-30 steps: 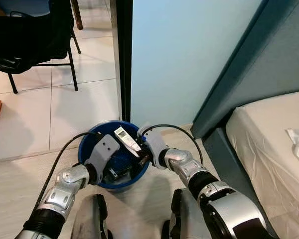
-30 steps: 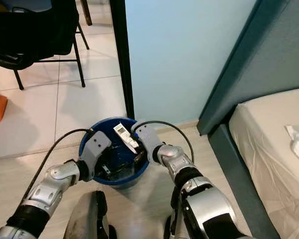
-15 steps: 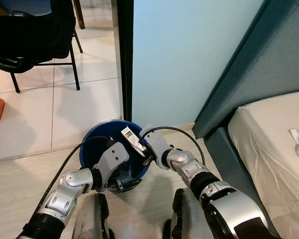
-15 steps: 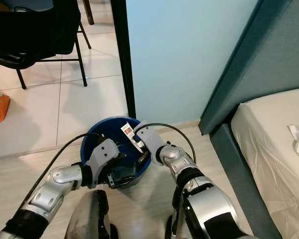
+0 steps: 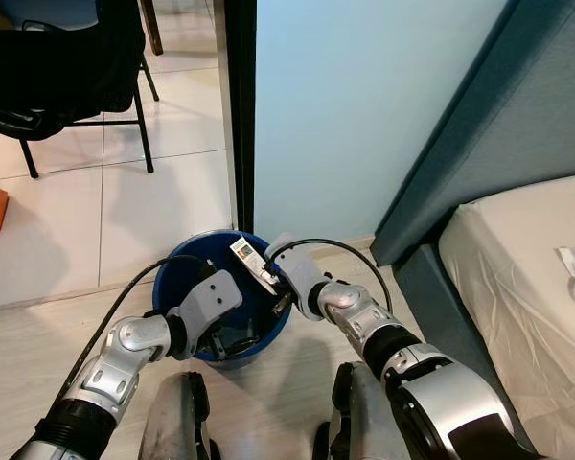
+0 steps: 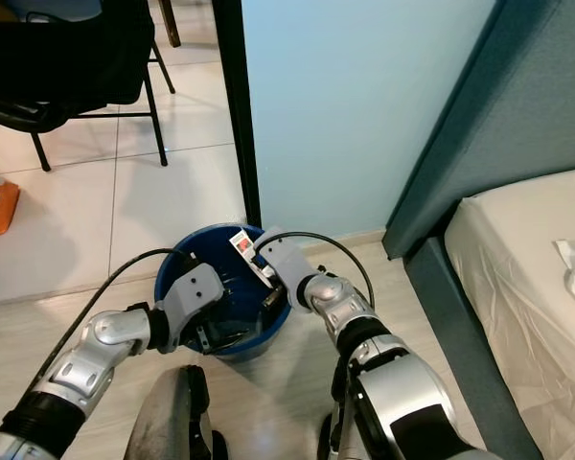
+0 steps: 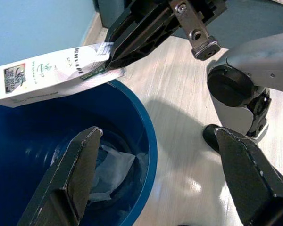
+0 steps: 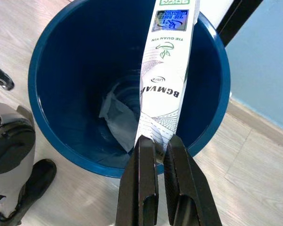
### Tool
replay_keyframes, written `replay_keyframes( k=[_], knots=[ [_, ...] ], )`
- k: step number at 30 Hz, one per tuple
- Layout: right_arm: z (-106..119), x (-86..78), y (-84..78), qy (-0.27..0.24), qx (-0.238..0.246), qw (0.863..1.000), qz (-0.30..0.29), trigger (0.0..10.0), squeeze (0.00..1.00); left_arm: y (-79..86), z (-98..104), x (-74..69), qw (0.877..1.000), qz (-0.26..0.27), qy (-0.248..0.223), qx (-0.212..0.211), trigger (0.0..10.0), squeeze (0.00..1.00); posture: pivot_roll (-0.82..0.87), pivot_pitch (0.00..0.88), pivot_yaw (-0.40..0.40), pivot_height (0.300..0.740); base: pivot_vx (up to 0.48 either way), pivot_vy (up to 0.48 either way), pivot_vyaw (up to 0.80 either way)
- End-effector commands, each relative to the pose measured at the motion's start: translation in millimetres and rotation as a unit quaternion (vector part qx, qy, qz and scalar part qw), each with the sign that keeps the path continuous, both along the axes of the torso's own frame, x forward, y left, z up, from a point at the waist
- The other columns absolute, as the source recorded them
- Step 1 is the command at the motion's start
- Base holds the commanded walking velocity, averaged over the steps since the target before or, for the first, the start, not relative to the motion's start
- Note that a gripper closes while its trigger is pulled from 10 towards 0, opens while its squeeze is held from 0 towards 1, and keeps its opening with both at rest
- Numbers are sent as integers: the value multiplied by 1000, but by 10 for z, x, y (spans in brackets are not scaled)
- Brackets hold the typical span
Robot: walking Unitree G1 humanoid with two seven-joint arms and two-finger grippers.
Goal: Clean up the room
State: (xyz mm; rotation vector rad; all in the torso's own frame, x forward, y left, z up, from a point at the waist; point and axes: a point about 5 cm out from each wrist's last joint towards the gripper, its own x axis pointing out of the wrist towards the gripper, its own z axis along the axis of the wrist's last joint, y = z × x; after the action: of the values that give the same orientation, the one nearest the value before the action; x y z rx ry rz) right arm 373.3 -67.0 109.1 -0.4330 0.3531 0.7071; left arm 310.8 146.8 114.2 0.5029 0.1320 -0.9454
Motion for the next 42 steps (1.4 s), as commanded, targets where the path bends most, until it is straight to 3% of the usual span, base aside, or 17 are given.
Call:
replay_keyframes(
  k=[1, 3, 4, 5, 6, 12, 14, 19, 24, 25, 27, 28, 29, 30, 31, 33, 42],
  knots=[
    [-84, -49, 18, 18, -2, 1000, 9, 10000, 302, 26, -104, -81, 999, -16, 25, 19, 10000, 0, 147, 364, -66, 568, 0, 0, 0],
    [-87, -52, 23, 20, -4, 1000, 13, 10000, 302, 26, -108, -88, 999, -21, 26, 21, 10000, 0, 147, 364, -66, 568, 0, 0, 0],
    [-111, -68, 21, 25, -12, 999, 22, 10000, 765, 25, -108, -91, 999, -22, 27, 21, 10000, 0, 147, 362, -67, 568, 0, 0, 0],
    [-111, -68, 21, 25, -12, 999, 22, 10000, 765, 25, -108, -91, 999, -22, 27, 21, 10000, 0, 147, 362, -67, 568, 0, 0, 0],
    [-145, -89, 15, 35, -22, 999, 33, 10000, 1000, 22, -110, -87, 999, -21, 26, 20, 10000, 0, 146, 360, -66, 568, 0, 0, 0],
    [-154, -94, 9, 36, -26, 998, 36, 10000, 1000, 20, -113, -77, 999, -21, 26, 20, 10000, 0, 144, 361, -66, 568, 0, 0, 0],
    [-148, -88, -1, 34, -26, 999, 33, 10000, 0, 17, -110, -59, 999, -20, 26, 19, 10000, 0, 137, 356, -65, 568, 0, 0, 0],
    [-109, -51, -53, 19, -8, 1000, 6, 10000, 0, 14, -102, -9, 1000, 14, 20, 1, 10000, 0, 125, 329, -68, 568, 0, 0, 0],
    [-50, 1, -131, -7, 37, 998, -50, 10000, 0, 117, -123, 100, 992, 125, 12, -21, 10000, 0, 101, 264, -67, 568, 0, 0, 0],
    [-27, 23, -193, -24, 63, 994, -86, 10000, 0, 224, -139, 166, 975, 216, 13, -57, 10000, 0, 90, 237, -64, 568, 0, 0, 0],
    [-27, 23, -193, -24, 63, 994, -86, 10000, 0, 224, -139, 166, 975, 216, 13, -57, 10000, 0, 90, 237, -64, 568, 0, 0, 0],
    [-27, 30, -277, -45, 87, 987, -127, 10000, 0, 395, -212, 192, 942, 328, 22, -70, 10000, 0, 82, 213, -61, 568, 0, 0, 0],
    [-58, 9, -380, -67, 104, 978, -167, 10000, 0, 617, -350, 148, 888, 453, 35, -74, 10000, 0, 57, 176, -57, 568, 0, 0, 0],
    [-58, 9, -380, -67, 104, 978, -167, 10000, 0, 617, -350, 148, 888, 453, 35, -74, 10000, 0, 57, 176, -57, 568, 0, 0, 0],
    [-120, -37, -479, -81, 117, 969, -204, 10000, 0, 742, -471, 53, 848, 524, 40, -74, 10000, 0, 44, 153, -51, 568, 0, 0, 0],
    [-186, -91, -544, -85, 130, 961, -227, 10000, 0, 778, -555, -32, 828, 554, 40, -74, 10000, 0, 40, 139, -44, 568, 0, 0, 0],
    [-414, -280, -583, -60, 164, 956, -235, 10000, 0, 565, -658, -175, 827, 553, 40, -92, 10000, 0, 21, 122, -38, 568, 0, 0, 0]
  ],
)
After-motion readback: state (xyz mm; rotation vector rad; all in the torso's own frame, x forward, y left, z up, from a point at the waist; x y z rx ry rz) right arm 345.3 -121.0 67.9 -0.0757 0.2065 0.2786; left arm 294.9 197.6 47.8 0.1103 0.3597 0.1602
